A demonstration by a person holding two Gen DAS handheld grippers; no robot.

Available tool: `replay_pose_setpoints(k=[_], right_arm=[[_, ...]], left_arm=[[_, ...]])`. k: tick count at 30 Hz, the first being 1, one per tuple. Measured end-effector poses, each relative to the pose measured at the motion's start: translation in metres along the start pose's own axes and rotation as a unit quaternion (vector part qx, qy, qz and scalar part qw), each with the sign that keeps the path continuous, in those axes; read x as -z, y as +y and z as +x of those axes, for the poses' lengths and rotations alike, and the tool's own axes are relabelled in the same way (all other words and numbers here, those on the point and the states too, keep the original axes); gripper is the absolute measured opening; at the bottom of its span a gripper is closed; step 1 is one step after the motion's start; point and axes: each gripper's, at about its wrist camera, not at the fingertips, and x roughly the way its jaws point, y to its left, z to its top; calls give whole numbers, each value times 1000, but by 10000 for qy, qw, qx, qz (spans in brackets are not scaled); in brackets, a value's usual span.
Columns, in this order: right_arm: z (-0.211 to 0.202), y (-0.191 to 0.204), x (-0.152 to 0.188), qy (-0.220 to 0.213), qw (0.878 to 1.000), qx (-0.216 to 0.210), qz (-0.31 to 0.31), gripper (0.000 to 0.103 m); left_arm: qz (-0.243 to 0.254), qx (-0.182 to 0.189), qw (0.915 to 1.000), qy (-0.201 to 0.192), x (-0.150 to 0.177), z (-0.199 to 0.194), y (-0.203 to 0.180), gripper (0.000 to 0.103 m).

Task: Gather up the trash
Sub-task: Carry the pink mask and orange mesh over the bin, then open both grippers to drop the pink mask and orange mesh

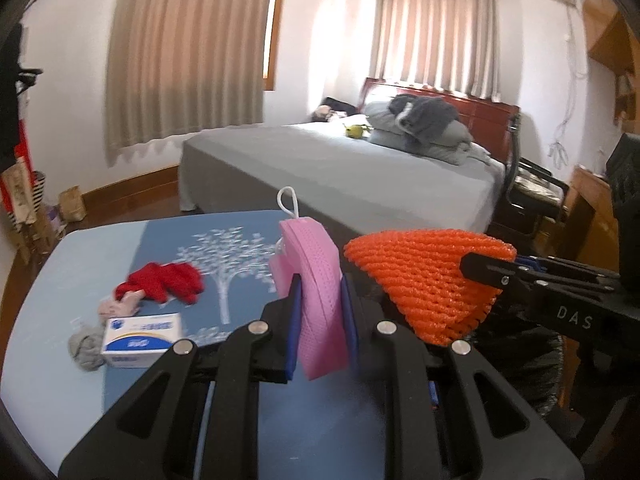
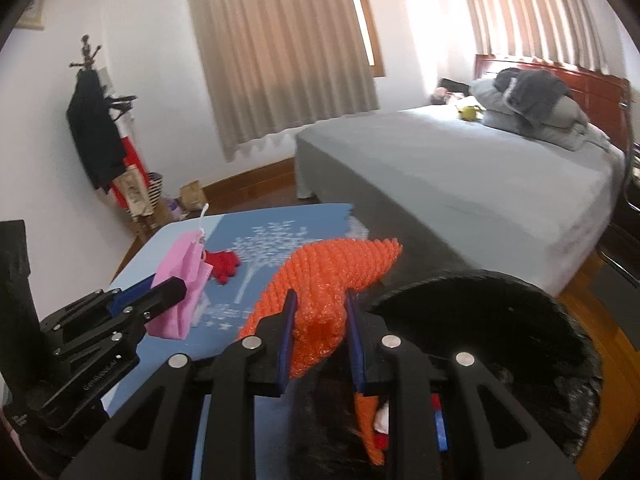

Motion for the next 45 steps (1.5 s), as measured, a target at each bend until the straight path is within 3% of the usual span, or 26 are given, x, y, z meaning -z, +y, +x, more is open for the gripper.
replay_pose_setpoints(k=[13, 28, 32, 37, 42, 45], right_arm=[[-32, -59, 12, -110, 9968, 711, 338, 23], [-42, -103, 38, 105, 9911, 1187, 595, 23], [-41, -111, 44, 182, 9899, 1256, 637, 30], [-41, -119, 49, 224, 9889, 1293, 694, 36], [-42, -123, 49, 196, 9884, 1326, 712, 52], [-44, -121, 48, 153, 9881, 1370, 686, 69]], left_arm=[[394, 745, 9964, 33, -2, 29, -71, 18], [543, 1270, 9896, 394, 5, 73, -116, 20], [554, 1357, 9881, 473, 7, 80, -122, 40], [517, 1322, 9886, 502, 8, 83, -123, 51], [462, 1170, 9910, 449, 4, 81, -114, 63], [419, 1049, 9929, 377, 1, 77, -105, 71]])
